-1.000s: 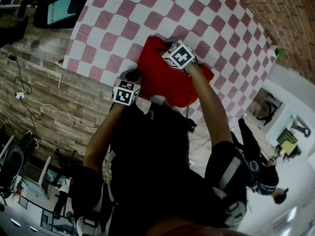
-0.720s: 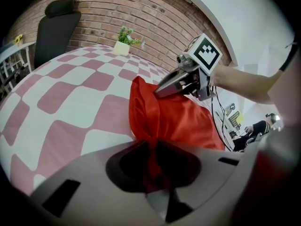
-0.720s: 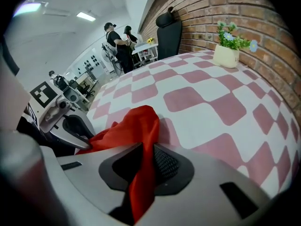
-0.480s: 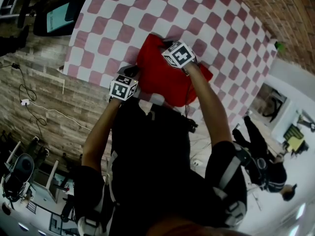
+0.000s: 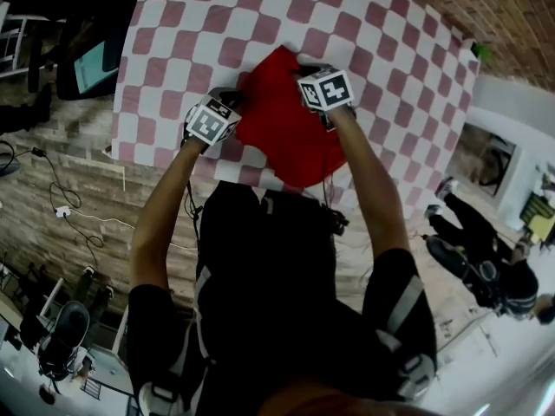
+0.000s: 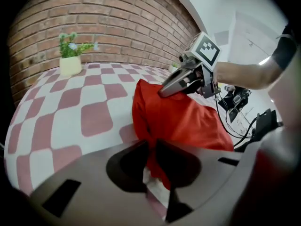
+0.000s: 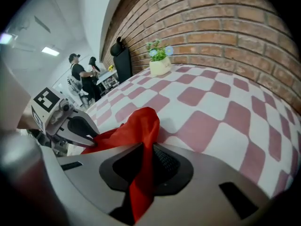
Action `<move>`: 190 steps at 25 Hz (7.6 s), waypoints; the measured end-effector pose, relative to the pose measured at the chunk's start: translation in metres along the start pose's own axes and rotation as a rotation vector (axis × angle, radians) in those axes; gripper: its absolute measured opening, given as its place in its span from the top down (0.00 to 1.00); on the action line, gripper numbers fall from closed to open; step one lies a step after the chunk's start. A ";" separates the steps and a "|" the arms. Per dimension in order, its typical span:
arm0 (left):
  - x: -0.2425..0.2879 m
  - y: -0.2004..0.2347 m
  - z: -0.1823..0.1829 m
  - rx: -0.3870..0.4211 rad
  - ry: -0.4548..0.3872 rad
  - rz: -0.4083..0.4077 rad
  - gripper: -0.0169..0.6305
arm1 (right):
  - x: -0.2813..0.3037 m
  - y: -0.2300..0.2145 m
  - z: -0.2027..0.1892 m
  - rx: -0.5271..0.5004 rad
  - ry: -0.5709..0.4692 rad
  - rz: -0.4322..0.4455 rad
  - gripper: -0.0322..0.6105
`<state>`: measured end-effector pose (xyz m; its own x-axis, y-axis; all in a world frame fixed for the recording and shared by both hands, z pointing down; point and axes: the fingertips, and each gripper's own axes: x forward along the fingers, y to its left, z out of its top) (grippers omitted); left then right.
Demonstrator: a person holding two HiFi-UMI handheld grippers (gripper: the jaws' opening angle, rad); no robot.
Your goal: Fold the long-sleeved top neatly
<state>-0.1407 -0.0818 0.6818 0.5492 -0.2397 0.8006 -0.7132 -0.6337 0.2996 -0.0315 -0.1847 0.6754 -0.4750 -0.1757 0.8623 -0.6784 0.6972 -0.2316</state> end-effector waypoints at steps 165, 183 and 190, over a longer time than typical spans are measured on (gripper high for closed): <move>0.071 -0.210 0.024 1.207 -0.073 0.132 0.87 | -0.153 0.027 -0.287 -0.614 0.033 -0.577 0.85; 0.048 -0.214 0.011 0.997 0.000 0.025 0.72 | -0.164 0.053 -0.285 -0.502 -0.016 -0.430 0.70; 0.004 -0.196 0.061 0.872 -0.116 0.047 0.72 | -0.214 0.044 -0.261 -0.402 -0.145 -0.450 0.70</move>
<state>0.0282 -0.0034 0.5945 0.6021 -0.3226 0.7303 -0.1753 -0.9458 -0.2733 0.1862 0.0652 0.5981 -0.2819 -0.5865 0.7594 -0.5793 0.7349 0.3526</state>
